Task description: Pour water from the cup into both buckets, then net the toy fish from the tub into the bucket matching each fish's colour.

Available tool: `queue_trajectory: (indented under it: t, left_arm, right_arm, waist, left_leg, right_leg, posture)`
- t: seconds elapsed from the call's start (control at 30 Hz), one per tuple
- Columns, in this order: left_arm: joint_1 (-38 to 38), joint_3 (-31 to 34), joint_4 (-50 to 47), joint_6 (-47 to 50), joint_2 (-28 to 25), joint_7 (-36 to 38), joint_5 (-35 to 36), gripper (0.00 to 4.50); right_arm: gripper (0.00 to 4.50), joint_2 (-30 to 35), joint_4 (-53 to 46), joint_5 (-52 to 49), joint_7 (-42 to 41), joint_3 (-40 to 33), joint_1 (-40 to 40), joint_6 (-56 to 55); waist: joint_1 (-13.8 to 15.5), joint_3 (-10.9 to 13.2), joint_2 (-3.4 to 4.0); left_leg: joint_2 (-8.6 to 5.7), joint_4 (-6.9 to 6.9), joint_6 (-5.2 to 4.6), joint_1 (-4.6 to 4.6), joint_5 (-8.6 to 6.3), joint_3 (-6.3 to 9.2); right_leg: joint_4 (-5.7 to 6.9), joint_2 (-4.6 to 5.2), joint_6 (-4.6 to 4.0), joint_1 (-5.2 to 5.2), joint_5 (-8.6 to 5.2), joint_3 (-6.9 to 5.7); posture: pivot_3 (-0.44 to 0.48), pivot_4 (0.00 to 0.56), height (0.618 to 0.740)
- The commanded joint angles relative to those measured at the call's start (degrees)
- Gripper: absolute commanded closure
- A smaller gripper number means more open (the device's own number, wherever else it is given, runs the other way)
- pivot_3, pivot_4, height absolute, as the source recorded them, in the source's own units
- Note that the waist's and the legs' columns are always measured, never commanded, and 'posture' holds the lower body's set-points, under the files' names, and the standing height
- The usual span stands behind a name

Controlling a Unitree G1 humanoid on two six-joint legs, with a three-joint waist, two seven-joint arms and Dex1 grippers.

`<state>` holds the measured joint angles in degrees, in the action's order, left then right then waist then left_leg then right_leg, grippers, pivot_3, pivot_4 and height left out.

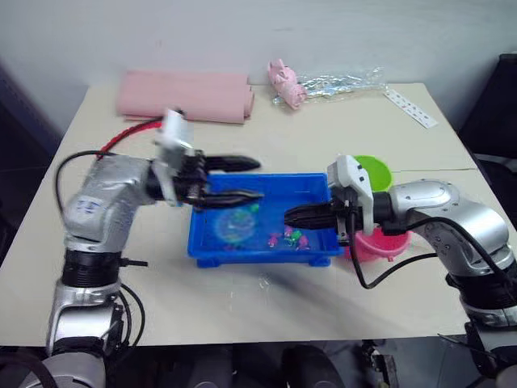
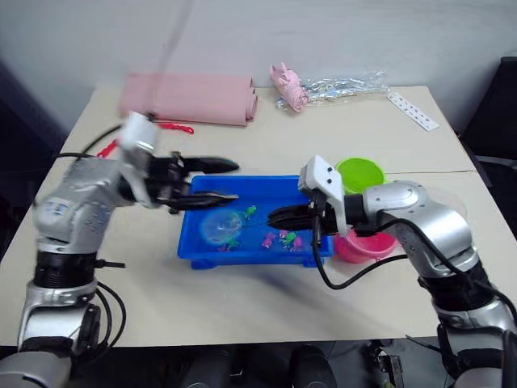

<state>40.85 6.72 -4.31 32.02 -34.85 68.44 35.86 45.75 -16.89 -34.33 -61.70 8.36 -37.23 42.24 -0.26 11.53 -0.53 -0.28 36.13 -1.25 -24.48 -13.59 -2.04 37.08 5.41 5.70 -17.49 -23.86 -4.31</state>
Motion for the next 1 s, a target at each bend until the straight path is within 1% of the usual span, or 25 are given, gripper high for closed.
queue_trajectory:
  t: [0.03,0.07,0.2,0.27,0.33,0.47,0.63,0.73,0.8,1.0]
  left_arm:
    - [-3.04,4.92,0.71,-5.63,-2.45,1.64,0.15,0.04]
    - [-4.68,5.34,1.44,-8.59,-3.39,2.63,-1.15,0.01]
    - [-13.65,6.31,2.62,-11.92,-9.02,6.92,-3.23,0.01]
    - [-18.67,6.85,3.44,-14.77,-9.85,7.58,-4.31,0.01]
    - [-22.56,7.81,3.58,-15.88,-9.82,6.76,-4.44,0.01]
    - [-28.99,7.75,4.91,-20.27,-9.78,7.43,-6.07,0.01]
    - [-31.01,6.47,2.49,-20.30,-8.25,4.78,-5.78,0.01]
    - [-30.88,5.62,1.56,-19.98,-7.25,3.37,-5.64,0.01]
    - [-30.64,5.18,1.31,-20.02,-6.75,2.86,-5.67,0.01]
    - [-28.95,3.11,1.26,-21.34,-6.22,2.82,-6.44,0.01]
  right_arm:
    - [4.50,3.08,2.16,1.83,-3.54,-3.63,0.14,-4.99]
    - [4.50,3.91,3.56,3.12,-4.58,-4.02,0.37,-7.50]
    - [4.50,7.76,9.24,8.91,-10.09,-5.58,2.34,-20.24]
    - [4.50,10.05,13.78,12.79,-13.03,-5.18,2.01,-27.43]
    - [4.50,11.68,17.68,16.01,-15.71,-4.57,1.26,-33.20]
    - [4.50,11.89,23.72,21.46,-16.55,-2.26,-3.80,-36.78]
    - [4.50,11.74,26.39,28.52,-18.87,2.06,-8.04,-41.22]
    - [4.50,11.20,24.63,30.93,-19.68,4.43,-10.10,-39.13]
    - [4.50,10.56,23.02,31.82,-19.43,5.37,-11.24,-34.89]
    - [4.50,11.50,19.85,38.54,-20.54,8.91,-13.13,-34.59]
  waist:
    - [0.02,0.00,0.00]
    - [0.12,0.00,0.00]
    - [0.11,0.00,0.00]
    - [0.13,0.00,0.01]
    - [0.15,0.01,0.01]
    - [-0.05,0.01,0.02]
    - [0.05,0.02,0.04]
    - [0.03,0.03,0.06]
    - [0.00,0.03,0.06]
    - [0.05,0.03,0.06]
  left_leg:
    - [0.00,-0.04,0.00,0.03,0.00,-0.01]
    - [0.00,-0.07,0.00,0.08,0.00,-0.04]
    - [-0.01,-0.06,-0.01,0.08,-0.01,-0.06]
    - [-0.01,-0.05,-0.01,0.07,-0.01,-0.08]
    - [-0.01,-0.01,-0.02,0.08,-0.01,-0.09]
    - [0.00,0.04,-0.02,0.13,-0.01,-0.10]
    - [0.03,-0.01,0.02,0.23,0.01,-0.10]
    - [0.02,0.02,0.01,0.23,0.00,-0.13]
    - [0.02,0.02,0.01,0.23,0.01,-0.13]
    - [0.02,0.00,0.02,0.23,0.01,-0.14]
  right_leg:
    - [-0.01,0.00,0.00,0.00,0.00,0.01]
    - [-0.01,0.01,0.00,0.01,0.00,0.03]
    - [-0.03,0.03,0.00,0.02,0.00,0.05]
    - [-0.03,0.04,0.00,0.02,0.00,0.06]
    - [-0.03,0.07,0.00,0.03,0.00,0.08]
    - [-0.08,0.08,0.00,0.01,0.00,0.13]
    - [-0.05,0.08,-0.01,0.02,0.00,0.15]
    - [-0.04,0.10,-0.01,0.02,0.00,0.18]
    - [0.00,0.09,-0.01,0.01,0.00,0.20]
    - [0.03,0.09,-0.01,0.01,0.00,0.19]
  posture:
    - [0.000,0.150,0.740]
    - [0.000,0.150,0.740]
    - [0.000,0.150,0.740]
    - [0.000,0.150,0.740]
    - [0.000,0.150,0.740]
    - [0.000,0.150,0.740]
    - [0.000,0.150,0.740]
    - [0.000,0.150,0.740]
    - [0.000,0.150,0.740]
    - [0.000,0.150,0.740]
